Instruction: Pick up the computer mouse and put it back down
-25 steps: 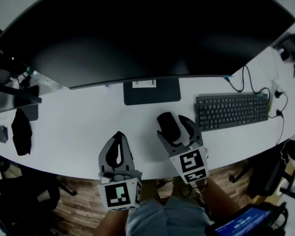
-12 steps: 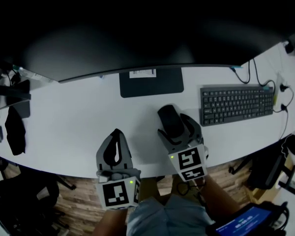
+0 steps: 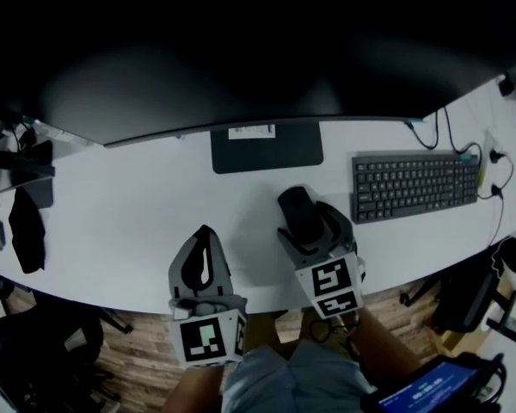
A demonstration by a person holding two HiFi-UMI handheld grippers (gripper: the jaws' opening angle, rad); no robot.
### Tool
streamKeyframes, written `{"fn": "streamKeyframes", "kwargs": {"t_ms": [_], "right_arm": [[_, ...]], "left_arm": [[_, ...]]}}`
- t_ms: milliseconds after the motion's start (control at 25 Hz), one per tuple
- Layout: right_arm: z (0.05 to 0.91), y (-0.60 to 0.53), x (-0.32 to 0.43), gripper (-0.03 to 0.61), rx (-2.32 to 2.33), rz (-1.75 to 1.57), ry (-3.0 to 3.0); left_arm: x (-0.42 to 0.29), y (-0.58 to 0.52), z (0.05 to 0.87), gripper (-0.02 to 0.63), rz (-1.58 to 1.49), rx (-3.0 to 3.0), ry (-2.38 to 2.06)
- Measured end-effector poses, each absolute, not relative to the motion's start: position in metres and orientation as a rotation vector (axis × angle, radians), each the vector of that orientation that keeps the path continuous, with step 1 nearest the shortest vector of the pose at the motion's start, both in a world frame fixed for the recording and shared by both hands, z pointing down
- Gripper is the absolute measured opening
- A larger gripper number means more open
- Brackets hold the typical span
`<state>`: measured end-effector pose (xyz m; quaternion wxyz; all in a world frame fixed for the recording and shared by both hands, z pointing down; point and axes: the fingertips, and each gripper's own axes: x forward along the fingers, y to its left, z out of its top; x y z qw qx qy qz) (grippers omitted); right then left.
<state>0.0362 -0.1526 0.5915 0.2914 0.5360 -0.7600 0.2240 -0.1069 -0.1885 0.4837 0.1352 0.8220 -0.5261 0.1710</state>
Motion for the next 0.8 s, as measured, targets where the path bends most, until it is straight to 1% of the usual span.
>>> {"fn": "streamKeyframes", "kwargs": {"t_ms": [120,360,600,800], "right_arm": [[0.592,-0.153,0.037,0.362,1.424,0.606,-2.023],[0.592,-0.153,0.036,0.304,1.399,0.627,-2.027],[0.582,-0.154,0.035,0.301,1.406,0.632,-2.059],[0.555,-0.157,0.028,0.301,1.411,0.589,-2.127]], "left_arm": [[-0.105,-0.189,0.481,0.005,0.474,2.376,-1.523],[-0.106,-0.190,0.472,0.005,0.471,2.395,-1.548],[-0.107,-0.189,0.457,0.005,0.436,2.398,-1.586],[-0.107,-0.184,0.439,0.005,0.416,2.414,-1.621]]}}
